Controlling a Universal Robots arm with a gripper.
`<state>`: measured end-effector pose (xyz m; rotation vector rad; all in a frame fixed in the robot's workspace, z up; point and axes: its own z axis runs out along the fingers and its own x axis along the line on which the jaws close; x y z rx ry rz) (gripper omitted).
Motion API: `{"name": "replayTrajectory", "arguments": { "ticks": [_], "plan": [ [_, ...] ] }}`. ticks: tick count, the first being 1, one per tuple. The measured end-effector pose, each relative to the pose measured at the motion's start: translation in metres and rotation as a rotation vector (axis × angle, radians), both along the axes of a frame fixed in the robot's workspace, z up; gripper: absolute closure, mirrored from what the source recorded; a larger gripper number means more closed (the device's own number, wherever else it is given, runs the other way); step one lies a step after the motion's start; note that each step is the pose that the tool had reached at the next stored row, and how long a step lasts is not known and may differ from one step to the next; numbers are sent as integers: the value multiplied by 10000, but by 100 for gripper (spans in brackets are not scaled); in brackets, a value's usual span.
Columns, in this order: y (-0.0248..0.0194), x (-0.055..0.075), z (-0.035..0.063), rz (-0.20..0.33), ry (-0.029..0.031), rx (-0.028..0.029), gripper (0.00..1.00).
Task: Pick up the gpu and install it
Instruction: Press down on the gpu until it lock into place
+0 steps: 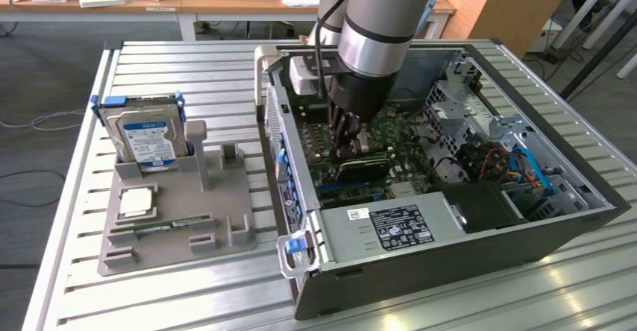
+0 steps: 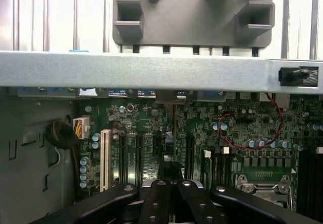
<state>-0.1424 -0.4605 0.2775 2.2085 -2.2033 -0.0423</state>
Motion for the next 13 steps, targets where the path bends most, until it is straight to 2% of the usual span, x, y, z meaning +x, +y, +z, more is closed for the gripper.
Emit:
{"name": "replayTrajectory", "arguments": {
  "ticks": [13],
  "plan": [
    [17, -25, -23, 1, 2, -1, 89]
  ]
}}
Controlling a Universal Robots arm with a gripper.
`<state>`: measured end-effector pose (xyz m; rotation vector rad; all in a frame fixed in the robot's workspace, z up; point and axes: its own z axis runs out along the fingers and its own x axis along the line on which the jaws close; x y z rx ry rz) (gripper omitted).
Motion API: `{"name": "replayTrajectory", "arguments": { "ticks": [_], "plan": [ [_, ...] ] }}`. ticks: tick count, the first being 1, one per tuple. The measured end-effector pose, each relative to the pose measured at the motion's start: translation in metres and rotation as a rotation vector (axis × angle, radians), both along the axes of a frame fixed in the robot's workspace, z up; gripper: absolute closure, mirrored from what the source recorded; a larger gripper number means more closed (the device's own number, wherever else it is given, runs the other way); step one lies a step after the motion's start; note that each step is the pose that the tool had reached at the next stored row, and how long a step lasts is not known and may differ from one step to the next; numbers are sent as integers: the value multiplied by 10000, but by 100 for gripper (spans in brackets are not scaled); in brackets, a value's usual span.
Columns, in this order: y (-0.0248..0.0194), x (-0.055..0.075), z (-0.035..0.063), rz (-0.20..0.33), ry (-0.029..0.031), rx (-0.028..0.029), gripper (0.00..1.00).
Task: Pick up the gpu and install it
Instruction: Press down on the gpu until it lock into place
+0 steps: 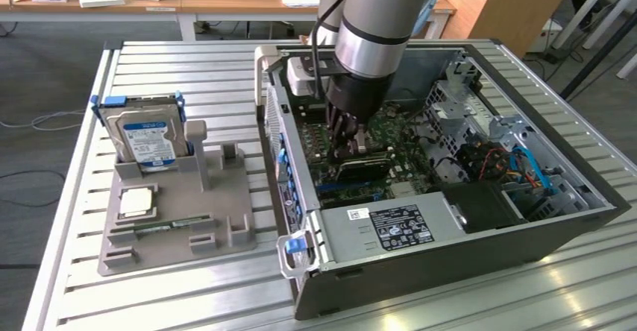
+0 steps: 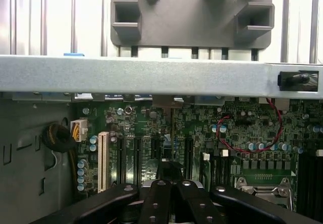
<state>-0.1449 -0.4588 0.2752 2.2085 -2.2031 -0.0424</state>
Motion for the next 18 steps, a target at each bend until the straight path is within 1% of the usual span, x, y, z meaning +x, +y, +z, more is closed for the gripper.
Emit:
{"name": "replayTrajectory", "arguments": {
  "ticks": [9, 18],
  "plan": [
    [34, -19, -23, -1, -1, 2, 89],
    [42, -26, -43, -1, -1, 3, 89]
  ]
}}
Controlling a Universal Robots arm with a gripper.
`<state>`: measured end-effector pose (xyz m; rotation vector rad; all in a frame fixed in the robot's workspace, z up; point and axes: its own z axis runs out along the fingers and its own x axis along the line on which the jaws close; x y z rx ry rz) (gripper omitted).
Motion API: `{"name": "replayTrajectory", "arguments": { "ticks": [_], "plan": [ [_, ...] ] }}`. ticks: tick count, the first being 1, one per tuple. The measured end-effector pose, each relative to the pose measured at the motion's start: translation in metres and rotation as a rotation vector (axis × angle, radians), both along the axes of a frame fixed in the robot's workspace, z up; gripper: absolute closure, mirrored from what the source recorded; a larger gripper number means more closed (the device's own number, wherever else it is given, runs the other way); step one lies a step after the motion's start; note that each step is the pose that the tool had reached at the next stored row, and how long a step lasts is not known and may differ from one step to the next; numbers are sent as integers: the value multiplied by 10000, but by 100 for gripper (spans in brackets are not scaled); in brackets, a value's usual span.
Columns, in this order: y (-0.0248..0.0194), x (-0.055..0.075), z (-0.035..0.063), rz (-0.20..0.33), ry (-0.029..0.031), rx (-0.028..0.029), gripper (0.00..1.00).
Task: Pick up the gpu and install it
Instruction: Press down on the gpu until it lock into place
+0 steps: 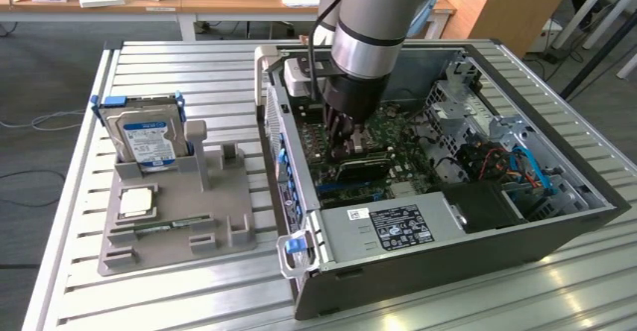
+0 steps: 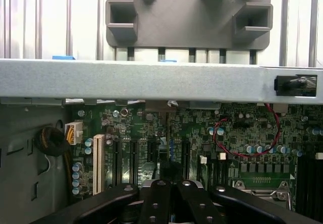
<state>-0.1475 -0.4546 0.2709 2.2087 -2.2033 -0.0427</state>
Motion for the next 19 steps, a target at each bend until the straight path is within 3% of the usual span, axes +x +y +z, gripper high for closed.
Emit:
{"name": "replayTrajectory", "arguments": {
  "ticks": [19],
  "plan": [
    [26, -14, -23, -1, 0, 74, 89]
  ]
}}
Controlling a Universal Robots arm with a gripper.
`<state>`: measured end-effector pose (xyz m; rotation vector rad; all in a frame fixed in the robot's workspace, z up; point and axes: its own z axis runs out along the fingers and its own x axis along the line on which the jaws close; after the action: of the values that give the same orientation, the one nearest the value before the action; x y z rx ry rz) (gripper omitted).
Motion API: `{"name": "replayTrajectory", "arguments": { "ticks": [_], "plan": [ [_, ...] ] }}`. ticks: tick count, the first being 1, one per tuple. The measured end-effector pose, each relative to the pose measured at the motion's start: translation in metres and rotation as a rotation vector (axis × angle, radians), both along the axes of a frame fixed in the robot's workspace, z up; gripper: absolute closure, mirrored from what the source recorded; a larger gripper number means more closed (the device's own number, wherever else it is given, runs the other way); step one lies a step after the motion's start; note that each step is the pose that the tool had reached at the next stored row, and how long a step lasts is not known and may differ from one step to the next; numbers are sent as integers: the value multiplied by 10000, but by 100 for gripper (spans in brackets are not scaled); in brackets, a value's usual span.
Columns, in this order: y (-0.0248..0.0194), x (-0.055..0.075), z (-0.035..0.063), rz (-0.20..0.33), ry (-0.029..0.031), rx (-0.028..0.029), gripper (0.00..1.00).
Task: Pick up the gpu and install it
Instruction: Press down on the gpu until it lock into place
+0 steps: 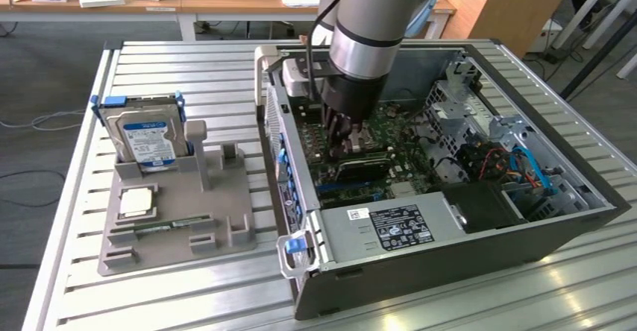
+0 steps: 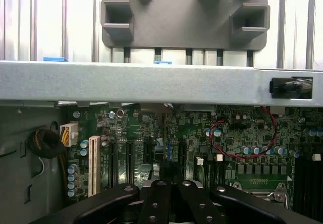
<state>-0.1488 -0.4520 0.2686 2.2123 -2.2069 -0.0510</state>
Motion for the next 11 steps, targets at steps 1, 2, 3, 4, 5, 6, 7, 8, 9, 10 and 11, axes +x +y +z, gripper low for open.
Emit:
{"name": "replayTrajectory", "arguments": {
  "ticks": [1, 2, 3, 4, 5, 6, 7, 8, 9, 10, 11],
  "plan": [
    [0, 0, -1, 1, 0, 3, 89],
    [1, 0, -1, 1, 0, 4, 89],
    [1, 0, -1, 1, 0, 5, 89],
    [1, 0, -1, 1, 0, 6, 89],
    [1, 1, -2, -1, -1, 6, 89],
    [2, 4, -2, -2, -1, 7, 89],
    [1, 7, -2, -1, -2, 7, 89],
    [1, 11, -2, 0, -1, 7, 89],
    [1, 14, -2, 0, -1, 7, 89],
    [1, 17, -2, -1, -1, 6, 89],
    [1, 21, -2, 1, -2, 6, 89]
  ]
}}
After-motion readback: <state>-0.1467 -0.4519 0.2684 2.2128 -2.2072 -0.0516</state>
